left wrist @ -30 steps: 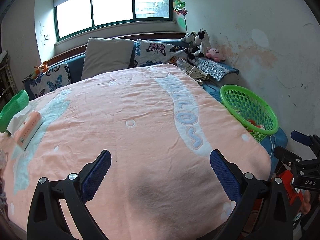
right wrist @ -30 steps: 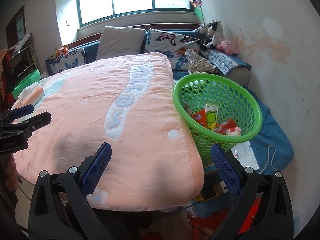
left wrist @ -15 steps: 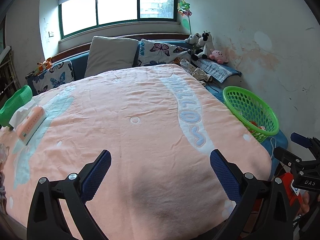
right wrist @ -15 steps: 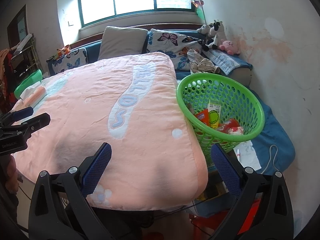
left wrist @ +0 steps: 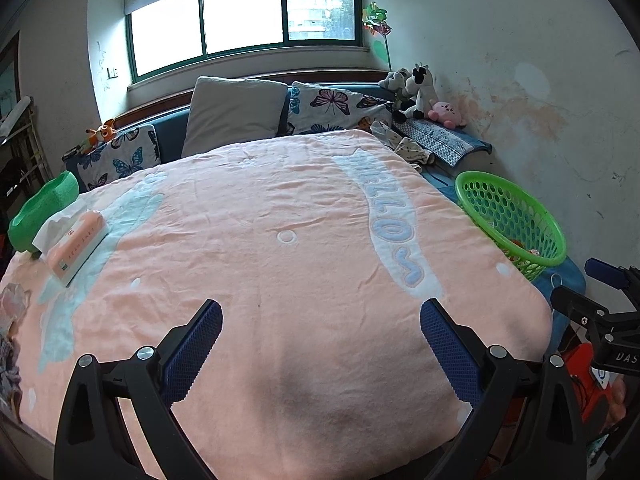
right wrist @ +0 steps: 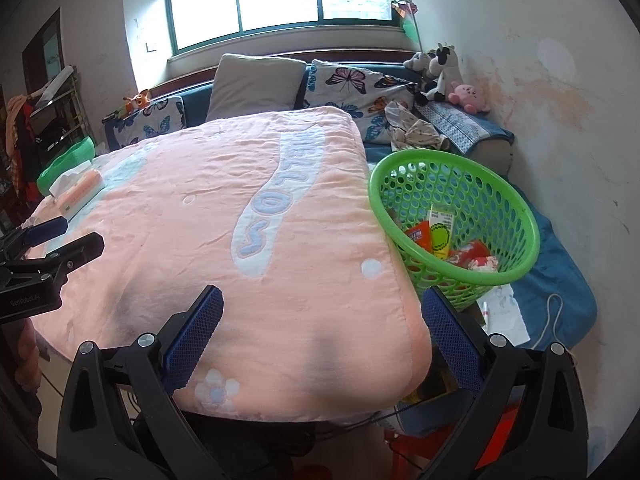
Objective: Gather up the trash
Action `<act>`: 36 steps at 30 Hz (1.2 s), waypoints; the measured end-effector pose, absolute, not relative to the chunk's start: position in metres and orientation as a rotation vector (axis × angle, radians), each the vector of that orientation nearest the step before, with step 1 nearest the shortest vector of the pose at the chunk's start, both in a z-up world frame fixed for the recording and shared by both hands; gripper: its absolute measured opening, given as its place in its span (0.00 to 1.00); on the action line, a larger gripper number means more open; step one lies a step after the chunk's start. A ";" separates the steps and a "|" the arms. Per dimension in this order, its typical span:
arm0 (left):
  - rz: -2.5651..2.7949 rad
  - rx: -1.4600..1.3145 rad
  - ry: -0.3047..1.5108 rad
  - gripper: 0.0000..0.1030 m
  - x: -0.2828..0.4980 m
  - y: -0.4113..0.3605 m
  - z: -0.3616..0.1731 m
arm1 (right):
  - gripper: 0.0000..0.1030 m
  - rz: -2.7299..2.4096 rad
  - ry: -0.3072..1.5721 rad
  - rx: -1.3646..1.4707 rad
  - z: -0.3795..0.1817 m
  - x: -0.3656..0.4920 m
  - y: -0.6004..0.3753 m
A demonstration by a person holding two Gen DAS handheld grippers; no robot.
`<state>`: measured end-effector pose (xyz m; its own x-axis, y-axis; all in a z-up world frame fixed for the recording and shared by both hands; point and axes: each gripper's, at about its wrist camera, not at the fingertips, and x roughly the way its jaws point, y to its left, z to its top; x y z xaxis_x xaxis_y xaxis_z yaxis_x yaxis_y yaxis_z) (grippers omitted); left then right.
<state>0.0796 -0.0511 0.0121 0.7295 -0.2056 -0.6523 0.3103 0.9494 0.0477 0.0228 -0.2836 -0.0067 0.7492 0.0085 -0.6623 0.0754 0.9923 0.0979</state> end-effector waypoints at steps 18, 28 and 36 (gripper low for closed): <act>-0.266 0.149 0.701 0.93 0.074 -0.046 0.008 | 0.96 -0.024 0.719 0.126 -0.005 0.020 -0.279; -0.263 0.143 0.706 0.93 0.073 -0.045 0.009 | 0.96 -0.011 0.727 0.130 -0.006 0.024 -0.275; -0.252 0.135 0.694 0.93 0.072 -0.042 0.008 | 0.96 0.000 0.732 0.133 -0.010 0.027 -0.275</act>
<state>0.0717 -0.0420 0.0085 0.7398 -0.1844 -0.6470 0.2740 0.9609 0.0394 0.0268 -0.2747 -0.0099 0.7442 0.0461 -0.6663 0.0467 0.9916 0.1207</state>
